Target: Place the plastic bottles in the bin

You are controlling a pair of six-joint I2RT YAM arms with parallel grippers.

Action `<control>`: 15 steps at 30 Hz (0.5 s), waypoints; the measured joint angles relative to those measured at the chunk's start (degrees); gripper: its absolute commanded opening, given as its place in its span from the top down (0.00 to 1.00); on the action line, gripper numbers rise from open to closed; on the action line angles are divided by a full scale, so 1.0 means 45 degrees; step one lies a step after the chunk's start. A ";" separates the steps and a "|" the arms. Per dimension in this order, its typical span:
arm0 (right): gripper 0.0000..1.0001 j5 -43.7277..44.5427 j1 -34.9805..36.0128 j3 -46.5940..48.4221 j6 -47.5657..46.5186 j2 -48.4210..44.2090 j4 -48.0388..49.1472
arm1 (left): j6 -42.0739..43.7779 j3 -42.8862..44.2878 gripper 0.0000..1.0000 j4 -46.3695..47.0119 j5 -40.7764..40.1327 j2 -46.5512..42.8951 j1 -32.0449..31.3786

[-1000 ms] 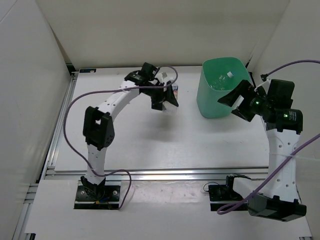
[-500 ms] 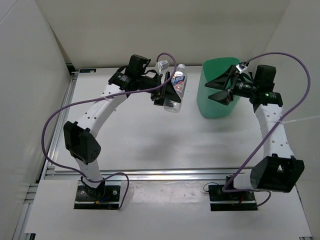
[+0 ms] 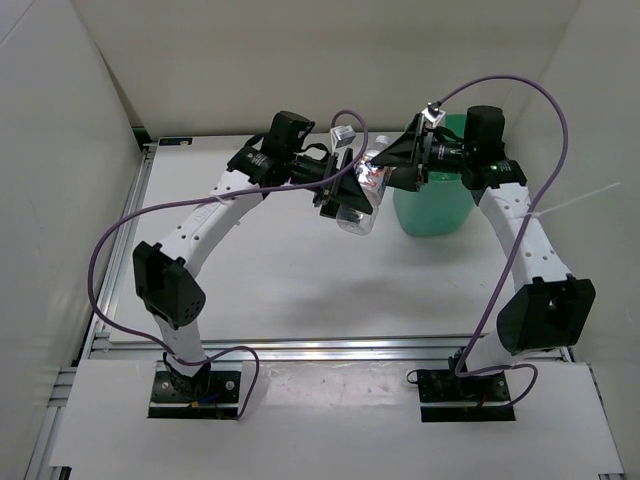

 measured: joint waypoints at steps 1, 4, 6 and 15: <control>0.00 0.0053 0.0097 0.0097 -0.0010 0.0136 0.0024 | -0.0019 0.0024 0.56 0.0005 0.0053 0.0068 0.0000; 0.08 0.0131 0.0423 0.0316 -0.0005 0.0583 0.0083 | -0.0073 0.0083 0.53 0.0015 0.0141 0.0228 -0.0015; 0.20 0.0170 0.0627 0.0471 0.0010 0.0797 0.0112 | -0.0146 0.0083 0.51 -0.0029 0.0185 0.0301 -0.0049; 0.70 0.0554 0.1049 0.0855 -0.0019 0.0865 0.0019 | -0.0214 0.0078 0.15 -0.0044 0.0466 0.0364 -0.0073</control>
